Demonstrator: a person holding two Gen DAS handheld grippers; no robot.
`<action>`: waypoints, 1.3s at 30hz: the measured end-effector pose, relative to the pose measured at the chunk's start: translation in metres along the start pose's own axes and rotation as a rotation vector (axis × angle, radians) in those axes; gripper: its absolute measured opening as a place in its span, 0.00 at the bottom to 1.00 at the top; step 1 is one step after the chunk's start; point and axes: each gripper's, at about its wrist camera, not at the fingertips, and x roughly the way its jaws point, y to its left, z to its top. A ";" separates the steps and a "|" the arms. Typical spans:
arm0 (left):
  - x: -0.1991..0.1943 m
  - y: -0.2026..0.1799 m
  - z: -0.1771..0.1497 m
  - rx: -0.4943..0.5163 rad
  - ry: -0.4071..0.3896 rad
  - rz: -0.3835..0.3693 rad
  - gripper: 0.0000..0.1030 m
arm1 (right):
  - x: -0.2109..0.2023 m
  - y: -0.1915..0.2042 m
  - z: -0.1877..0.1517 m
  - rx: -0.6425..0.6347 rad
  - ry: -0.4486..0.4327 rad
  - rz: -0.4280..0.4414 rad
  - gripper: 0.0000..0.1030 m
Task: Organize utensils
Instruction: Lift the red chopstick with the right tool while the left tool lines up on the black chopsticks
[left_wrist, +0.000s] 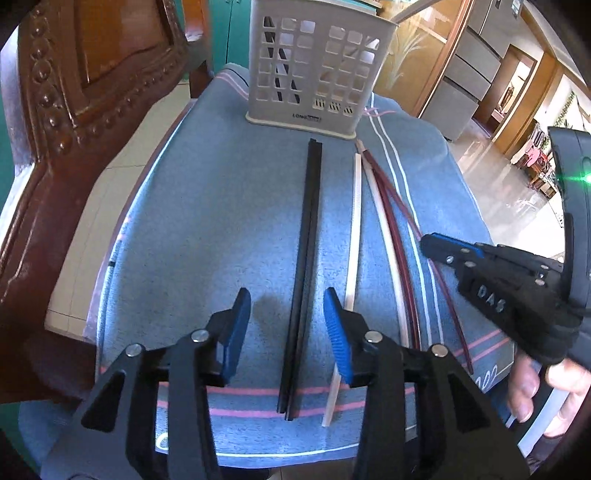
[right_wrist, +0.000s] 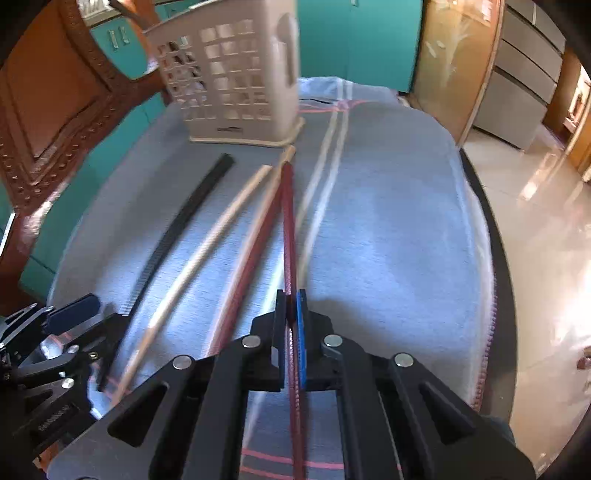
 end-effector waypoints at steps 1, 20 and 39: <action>0.001 0.000 0.000 0.000 0.004 0.001 0.43 | 0.001 -0.002 -0.001 0.008 0.005 0.006 0.06; 0.011 -0.007 -0.005 0.054 0.011 0.020 0.52 | -0.002 -0.007 -0.013 0.011 -0.034 0.010 0.06; 0.011 -0.014 -0.007 0.082 0.004 0.036 0.58 | -0.008 -0.025 -0.016 0.074 -0.024 0.006 0.06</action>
